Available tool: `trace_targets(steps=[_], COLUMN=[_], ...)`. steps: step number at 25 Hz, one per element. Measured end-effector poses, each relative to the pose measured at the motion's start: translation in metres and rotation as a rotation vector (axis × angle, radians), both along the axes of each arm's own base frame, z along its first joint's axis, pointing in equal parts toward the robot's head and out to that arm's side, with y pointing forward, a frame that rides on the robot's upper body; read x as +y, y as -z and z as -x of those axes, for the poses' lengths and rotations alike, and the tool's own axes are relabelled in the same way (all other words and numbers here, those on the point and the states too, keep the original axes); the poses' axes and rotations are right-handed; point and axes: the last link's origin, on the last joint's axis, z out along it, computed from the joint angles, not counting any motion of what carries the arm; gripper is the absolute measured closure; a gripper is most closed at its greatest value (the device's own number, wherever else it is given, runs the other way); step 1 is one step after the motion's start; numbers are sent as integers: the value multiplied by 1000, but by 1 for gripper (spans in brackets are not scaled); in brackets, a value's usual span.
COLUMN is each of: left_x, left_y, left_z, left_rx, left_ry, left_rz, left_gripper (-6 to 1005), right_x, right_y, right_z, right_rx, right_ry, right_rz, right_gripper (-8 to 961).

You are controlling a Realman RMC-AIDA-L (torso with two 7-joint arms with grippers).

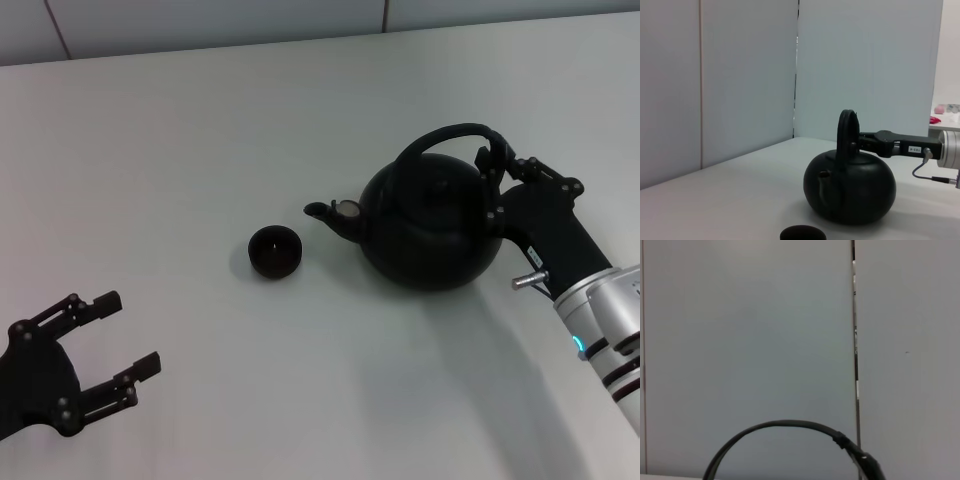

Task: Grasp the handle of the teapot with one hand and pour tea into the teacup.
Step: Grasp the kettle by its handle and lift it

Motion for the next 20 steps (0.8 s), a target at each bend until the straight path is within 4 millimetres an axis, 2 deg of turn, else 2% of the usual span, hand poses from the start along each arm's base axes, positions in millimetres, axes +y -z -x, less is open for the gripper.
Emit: trace_targets(steps=[3,9,13,16,17,18,19,20], left_x=[0,1,1,1,2,2,2,2], left_y=[0,0,1,1,1,1,1,1], left_z=[0,0,-1,-1,-2,-2,-2,-2], left_rx=[-3,-3,-5,-7,-7,-7,-8,-8], left_ry=[-3,-3,-3,-2,0,0,2,2], left_rz=[2,2,3,3,3,3,3,3], left_gripper=[200,201,201,201,201,201,201,201], right_x=[1,3,7,19,30,30,42,42], right_y=[1,-2,-9,-16,-21,-21,-26,-26], right_z=[1,3,5,9,11,11,12,12], right_rx=[2,12,28,30,30,30,37,37], right_ry=[-1,-4,-11,-32,-54,-54,-72,-72], right_rz=[2,-18,-58,-80,-80,-80,-62,-62], right_gripper=[729,863,863,863,863,863,863,863])
